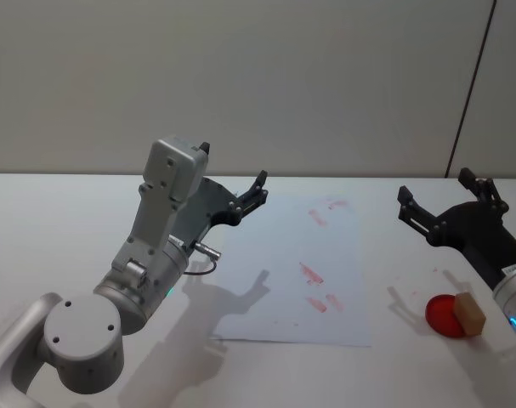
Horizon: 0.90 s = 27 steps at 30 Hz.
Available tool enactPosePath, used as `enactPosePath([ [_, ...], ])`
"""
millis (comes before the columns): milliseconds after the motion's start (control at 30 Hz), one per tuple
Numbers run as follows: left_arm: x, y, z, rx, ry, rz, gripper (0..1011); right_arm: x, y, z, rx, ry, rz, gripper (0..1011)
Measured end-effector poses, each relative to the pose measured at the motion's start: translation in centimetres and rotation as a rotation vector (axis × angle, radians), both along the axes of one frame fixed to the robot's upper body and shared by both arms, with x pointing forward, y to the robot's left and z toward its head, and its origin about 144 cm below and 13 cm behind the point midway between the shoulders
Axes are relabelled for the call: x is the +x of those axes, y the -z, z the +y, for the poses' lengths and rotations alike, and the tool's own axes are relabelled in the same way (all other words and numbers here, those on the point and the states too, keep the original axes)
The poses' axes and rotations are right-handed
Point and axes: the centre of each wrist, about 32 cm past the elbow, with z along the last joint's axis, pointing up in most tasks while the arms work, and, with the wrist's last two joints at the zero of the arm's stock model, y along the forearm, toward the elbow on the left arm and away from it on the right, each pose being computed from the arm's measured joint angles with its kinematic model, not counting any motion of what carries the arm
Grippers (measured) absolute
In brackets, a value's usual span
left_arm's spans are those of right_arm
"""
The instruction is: Use the one hand to pick up the stamp and affix it onto the A4 paper.
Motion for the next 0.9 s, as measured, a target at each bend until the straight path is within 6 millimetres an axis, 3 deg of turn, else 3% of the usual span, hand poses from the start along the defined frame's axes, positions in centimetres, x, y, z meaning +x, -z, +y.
enactPosePath([
  [433,0.0,0.0,0.0,0.0,0.0,0.0,1003,-0.8,0.0,-1.5,-0.009,0.009,0.005,1001],
  [900,0.0,0.0,0.0,0.0,0.0,0.0,1003,-4.4,0.6,-4.7,-0.057,0.057,0.106,1001],
])
